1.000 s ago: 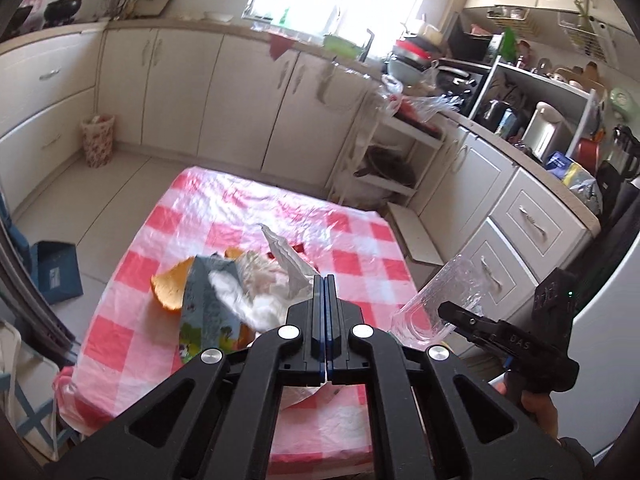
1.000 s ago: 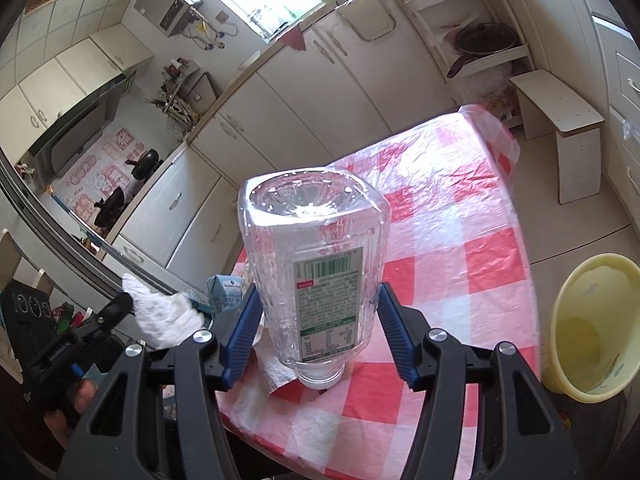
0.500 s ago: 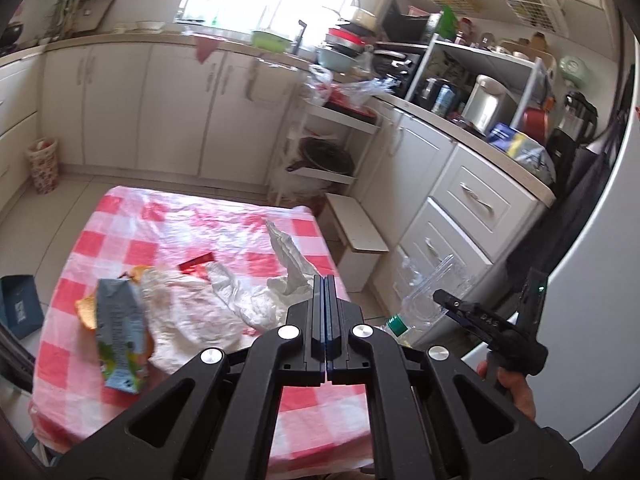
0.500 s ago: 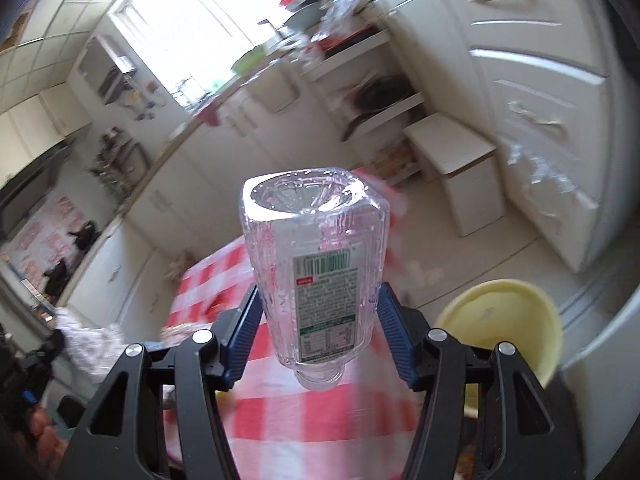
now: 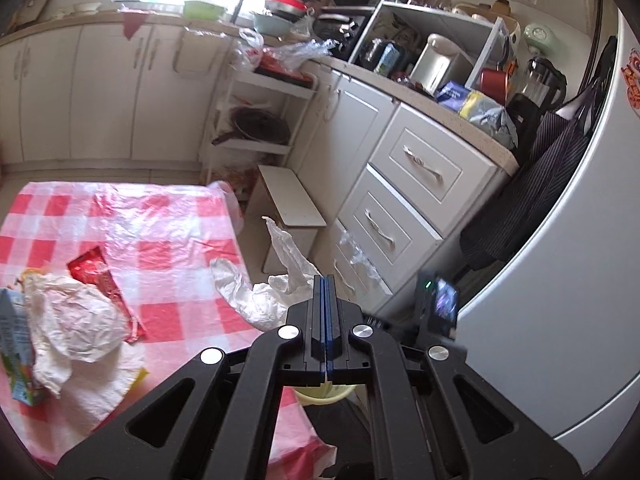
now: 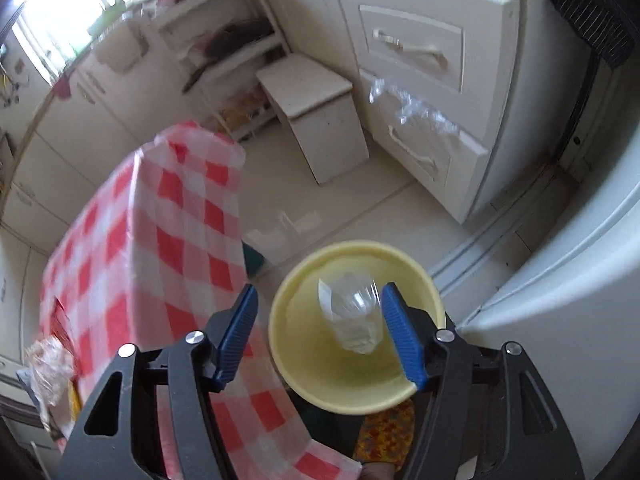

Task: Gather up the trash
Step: 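Carry the bottle to the yellow bin and open the right tool, then return the right tool to the table and grasp crumpled white paper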

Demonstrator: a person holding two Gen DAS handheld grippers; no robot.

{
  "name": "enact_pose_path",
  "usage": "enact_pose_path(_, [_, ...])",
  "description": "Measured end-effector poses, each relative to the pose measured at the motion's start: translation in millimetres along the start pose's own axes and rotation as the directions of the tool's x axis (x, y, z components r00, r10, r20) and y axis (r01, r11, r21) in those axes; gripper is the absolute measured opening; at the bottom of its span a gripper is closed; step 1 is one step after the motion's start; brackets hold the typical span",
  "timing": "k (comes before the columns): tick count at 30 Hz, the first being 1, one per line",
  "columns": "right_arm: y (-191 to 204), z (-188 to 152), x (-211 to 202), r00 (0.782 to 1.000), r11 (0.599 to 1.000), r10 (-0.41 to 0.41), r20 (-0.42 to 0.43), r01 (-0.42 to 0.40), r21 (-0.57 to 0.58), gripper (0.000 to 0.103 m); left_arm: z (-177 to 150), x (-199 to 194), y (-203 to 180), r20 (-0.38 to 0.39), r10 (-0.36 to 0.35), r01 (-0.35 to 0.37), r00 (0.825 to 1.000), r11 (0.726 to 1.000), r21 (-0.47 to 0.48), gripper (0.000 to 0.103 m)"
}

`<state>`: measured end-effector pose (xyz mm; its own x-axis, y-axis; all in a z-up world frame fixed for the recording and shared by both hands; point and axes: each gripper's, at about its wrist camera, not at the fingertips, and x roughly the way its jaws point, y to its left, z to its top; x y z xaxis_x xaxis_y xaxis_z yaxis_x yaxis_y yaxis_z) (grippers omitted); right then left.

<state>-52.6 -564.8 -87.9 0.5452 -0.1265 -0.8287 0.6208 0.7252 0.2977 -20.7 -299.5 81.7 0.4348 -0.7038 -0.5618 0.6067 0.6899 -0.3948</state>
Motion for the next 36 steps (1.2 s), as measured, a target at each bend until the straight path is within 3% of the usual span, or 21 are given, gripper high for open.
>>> enact_pose_path(2, [2.7, 12.5, -27.3, 0.995, 0.999, 0.047, 0.084, -0.047, -0.002, 0.072, -4.6, 23.0, -5.3, -0.041, -0.017, 0.017, 0.999, 1.0, -0.001, 0.001])
enact_pose_path(5, [7.8, 24.8, -69.7, 0.967, 0.995, 0.102, 0.233, -0.101, -0.016, 0.078, -13.5, 57.2, -12.7, -0.099, -0.043, 0.042, 0.994, 0.999, -0.01, 0.001])
enact_pose_path(9, [16.4, 25.8, -110.7, 0.909, 0.995, 0.096, 0.406, -0.075, -0.068, 0.08, -29.2, 117.6, -22.2, -0.188, -0.086, 0.079, 0.978, 0.996, -0.046, 0.001])
enact_pose_path(13, [24.8, 26.8, -127.7, 0.872, 0.992, 0.073, 0.484, -0.014, -0.125, 0.08, -50.2, 179.9, -23.7, -0.268, -0.107, 0.084, 0.958, 0.992, -0.096, 0.001])
enact_pose_path(16, [27.1, 31.3, -130.2, 0.866, 0.99, 0.071, 0.495, 0.001, -0.144, 0.08, -73.4, 234.5, -18.1, -0.353, -0.082, 0.038, 0.932, 0.991, -0.128, 0.001])
enact_pose_path(21, [31.7, 38.2, -124.5, 0.879, 0.988, 0.09, 0.468, -0.02, -0.152, 0.08, -110.2, 306.1, -10.2, -0.516, -0.021, -0.061, 0.857, 0.988, -0.142, 0.004])
enact_pose_path(23, [35.1, 38.6, -123.9, 0.884, 0.987, 0.095, 0.458, -0.023, -0.16, 0.08, -115.1, 310.0, -15.9, -0.529, 0.002, -0.072, 0.849, 0.991, -0.111, 0.022])
enact_pose_path(26, [40.3, 38.0, -125.3, 0.882, 0.986, 0.106, 0.46, -0.035, -0.161, 0.08, -107.3, 289.6, -25.2, -0.492, 0.044, -0.079, 0.869, 0.996, -0.051, 0.048])
enact_pose_path(31, [50.9, 34.6, -135.7, 0.862, 0.983, 0.153, 0.483, -0.084, -0.161, 0.081, -67.4, 211.8, -19.7, -0.369, 0.09, -0.092, 0.925, 0.996, 0.014, 0.063])
enact_pose_path(34, [68.1, 29.1, -138.4, 0.857, 0.975, 0.19, 0.478, -0.11, -0.191, 0.082, -47.8, 139.5, 7.9, -0.246, 0.178, -0.171, 0.953, 0.984, 0.05, 0.076])
enact_pose_path(36, [85.5, 22.7, -137.0, 0.864, 0.963, 0.233, 0.446, -0.14, -0.233, 0.082, -40.2, 94.3, 33.1, -0.177, 0.259, -0.251, 0.95, 0.966, 0.067, 0.079])
